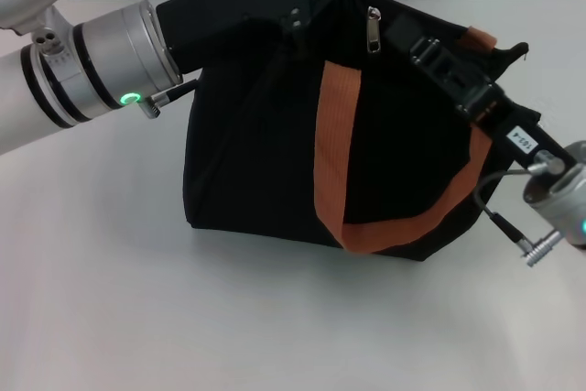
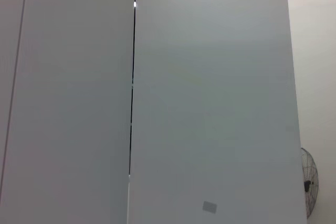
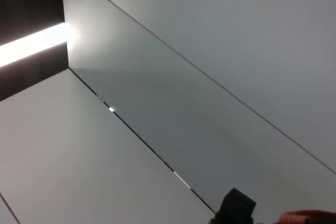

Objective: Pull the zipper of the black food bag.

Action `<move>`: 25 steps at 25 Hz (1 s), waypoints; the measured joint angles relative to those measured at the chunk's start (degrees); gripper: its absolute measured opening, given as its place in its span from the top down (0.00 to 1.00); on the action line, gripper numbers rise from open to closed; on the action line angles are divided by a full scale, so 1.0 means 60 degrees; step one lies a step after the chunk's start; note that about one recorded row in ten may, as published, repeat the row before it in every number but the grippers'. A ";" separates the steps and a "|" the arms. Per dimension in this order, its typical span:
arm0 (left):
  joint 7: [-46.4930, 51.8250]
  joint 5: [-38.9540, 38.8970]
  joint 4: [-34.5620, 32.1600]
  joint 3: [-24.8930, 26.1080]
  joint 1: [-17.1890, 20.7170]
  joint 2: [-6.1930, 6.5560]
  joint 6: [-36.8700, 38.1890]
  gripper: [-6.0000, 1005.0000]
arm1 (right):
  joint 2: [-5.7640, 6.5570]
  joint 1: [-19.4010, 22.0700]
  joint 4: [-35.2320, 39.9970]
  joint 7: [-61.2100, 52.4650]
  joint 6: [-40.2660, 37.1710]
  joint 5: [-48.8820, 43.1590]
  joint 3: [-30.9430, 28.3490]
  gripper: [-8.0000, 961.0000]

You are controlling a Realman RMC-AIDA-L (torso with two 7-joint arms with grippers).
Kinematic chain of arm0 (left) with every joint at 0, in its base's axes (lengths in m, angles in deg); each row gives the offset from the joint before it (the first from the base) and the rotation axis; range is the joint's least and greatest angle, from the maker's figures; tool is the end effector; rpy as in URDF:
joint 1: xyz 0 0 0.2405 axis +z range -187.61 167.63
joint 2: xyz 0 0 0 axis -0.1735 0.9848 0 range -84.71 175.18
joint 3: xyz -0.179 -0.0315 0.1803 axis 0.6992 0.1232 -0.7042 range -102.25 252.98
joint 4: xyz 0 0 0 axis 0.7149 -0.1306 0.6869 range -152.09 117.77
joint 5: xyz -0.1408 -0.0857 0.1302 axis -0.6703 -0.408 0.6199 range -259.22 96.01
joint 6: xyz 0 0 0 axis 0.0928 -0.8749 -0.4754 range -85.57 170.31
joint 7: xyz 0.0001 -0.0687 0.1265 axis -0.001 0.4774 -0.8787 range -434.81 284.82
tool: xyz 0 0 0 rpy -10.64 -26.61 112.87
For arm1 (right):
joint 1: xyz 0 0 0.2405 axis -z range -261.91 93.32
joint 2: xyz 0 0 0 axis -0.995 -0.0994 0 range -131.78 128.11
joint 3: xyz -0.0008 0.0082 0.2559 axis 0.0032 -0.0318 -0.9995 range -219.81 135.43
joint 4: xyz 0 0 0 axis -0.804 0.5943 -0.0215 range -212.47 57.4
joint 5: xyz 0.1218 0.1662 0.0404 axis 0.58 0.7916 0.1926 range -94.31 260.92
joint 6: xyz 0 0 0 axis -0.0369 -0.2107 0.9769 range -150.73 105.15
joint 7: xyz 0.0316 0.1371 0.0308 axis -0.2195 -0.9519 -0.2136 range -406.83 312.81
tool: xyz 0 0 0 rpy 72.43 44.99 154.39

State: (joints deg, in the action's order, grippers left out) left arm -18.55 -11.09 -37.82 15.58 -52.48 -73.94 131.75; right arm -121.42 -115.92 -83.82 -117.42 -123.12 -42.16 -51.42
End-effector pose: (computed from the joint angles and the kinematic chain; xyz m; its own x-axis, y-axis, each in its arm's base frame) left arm -0.1449 0.3655 -0.0224 0.5531 -0.0573 0.8311 0.1960 -0.9607 -0.1967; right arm 0.2157 0.2858 -0.0432 -0.0142 -0.4287 -0.9034 -0.5832 -0.7303 0.3557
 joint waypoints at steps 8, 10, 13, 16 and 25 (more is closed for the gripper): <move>-0.0048 -0.0228 0.0088 -0.0022 -0.0043 -0.0001 -0.0031 0.95 | 0.0002 -0.0472 -0.0209 -0.0004 0.0734 -0.0147 0.0088 0.69; -0.0056 -0.0241 0.0093 -0.0043 -0.0046 -0.0001 -0.0056 0.95 | 0.0002 -0.0523 -0.0210 -0.0006 0.0748 -0.0233 0.0127 0.69; -0.0057 -0.0242 0.0093 -0.0051 -0.0048 -0.0001 -0.0090 0.95 | 0.0002 -0.0496 -0.0210 -0.0004 0.0877 -0.0245 0.0085 0.69; -0.0060 -0.0245 0.0093 -0.0054 -0.0053 -0.0001 -0.0122 0.95 | 0.0001 -0.0428 -0.0213 -0.0005 0.0917 -0.0237 0.0062 0.69; -0.0056 -0.0246 0.0088 -0.0071 -0.0069 -0.0001 -0.0133 0.94 | 0.0011 -0.0453 -0.0206 -0.0001 0.0930 -0.0257 0.0055 0.70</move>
State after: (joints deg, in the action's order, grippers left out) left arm -18.88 -12.57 -37.29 15.16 -52.89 -73.95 130.95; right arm -121.35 -118.64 -85.05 -117.42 -117.54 -43.70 -51.09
